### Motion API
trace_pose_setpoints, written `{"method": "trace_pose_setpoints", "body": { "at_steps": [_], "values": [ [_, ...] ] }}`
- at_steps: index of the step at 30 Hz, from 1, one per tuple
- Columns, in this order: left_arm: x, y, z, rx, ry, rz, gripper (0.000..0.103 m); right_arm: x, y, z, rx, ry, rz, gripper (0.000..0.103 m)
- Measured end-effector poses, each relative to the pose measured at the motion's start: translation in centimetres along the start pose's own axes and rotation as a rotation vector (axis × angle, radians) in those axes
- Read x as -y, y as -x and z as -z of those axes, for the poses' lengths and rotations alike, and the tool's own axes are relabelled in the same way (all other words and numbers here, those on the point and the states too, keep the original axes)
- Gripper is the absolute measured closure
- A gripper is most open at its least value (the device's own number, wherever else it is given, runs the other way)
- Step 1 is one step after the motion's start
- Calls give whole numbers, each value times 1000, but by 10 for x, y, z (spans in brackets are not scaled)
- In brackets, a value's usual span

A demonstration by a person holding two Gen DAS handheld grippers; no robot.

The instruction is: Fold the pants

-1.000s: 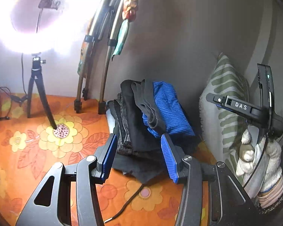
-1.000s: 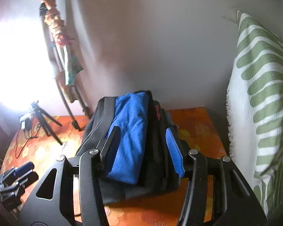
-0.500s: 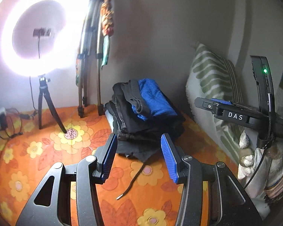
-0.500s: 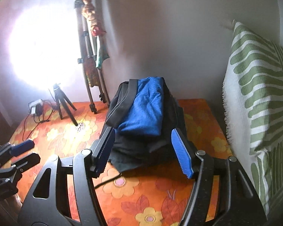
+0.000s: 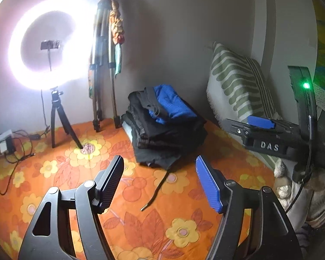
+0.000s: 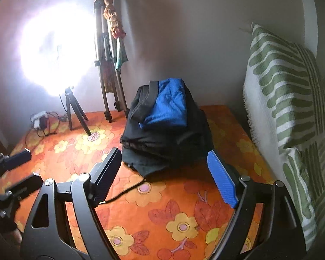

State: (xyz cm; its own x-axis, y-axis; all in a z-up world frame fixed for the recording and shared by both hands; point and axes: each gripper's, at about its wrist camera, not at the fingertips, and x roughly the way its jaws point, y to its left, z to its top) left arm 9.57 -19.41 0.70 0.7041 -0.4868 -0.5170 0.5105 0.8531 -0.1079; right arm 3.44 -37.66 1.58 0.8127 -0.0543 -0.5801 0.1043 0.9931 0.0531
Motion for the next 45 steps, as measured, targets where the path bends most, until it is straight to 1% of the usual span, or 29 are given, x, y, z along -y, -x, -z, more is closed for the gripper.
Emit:
{"method": "trace_pose_setpoints", "body": {
  "at_steps": [3, 4, 5, 8, 12, 14, 18, 21, 25, 28, 41, 45],
  "values": [
    [-8, 1, 6, -11, 10, -10, 28, -8, 3, 13, 3, 18, 19, 18],
    [-12, 1, 9, -15, 15, -18, 26, -10, 4, 18, 5, 18, 20, 15],
    [-14, 1, 10, -16, 18, -22, 25, -11, 5, 20, 7, 16, 20, 13],
    [-22, 2, 16, -20, 30, -39, 23, -15, 5, 29, 18, 10, 27, 11],
    [-26, 1, 20, -19, 26, -54, 23, -17, 2, 37, 26, 4, 35, 9],
    [-26, 1, 22, -22, 17, -61, 23, -15, 1, 39, 33, -7, 39, 4],
    [-28, 0, 25, -26, 20, -62, 21, -11, -3, 43, 53, -29, 54, 3],
    [-27, -3, 28, -39, 15, -68, 21, -12, -8, 45, 44, -25, 57, 0],
    [-28, -3, 30, -42, 12, -80, 21, -18, -13, 45, 43, 8, 61, 0],
    [-30, -3, 29, -47, 26, -89, 18, -20, -14, 46, 45, 15, 60, 0],
    [-27, 5, 30, -20, 17, -88, 18, -11, -12, 48, 39, -44, 53, 0],
    [-25, 6, 29, -14, 14, -88, 18, -11, -12, 48, 43, -42, 57, 0]
  ]
}}
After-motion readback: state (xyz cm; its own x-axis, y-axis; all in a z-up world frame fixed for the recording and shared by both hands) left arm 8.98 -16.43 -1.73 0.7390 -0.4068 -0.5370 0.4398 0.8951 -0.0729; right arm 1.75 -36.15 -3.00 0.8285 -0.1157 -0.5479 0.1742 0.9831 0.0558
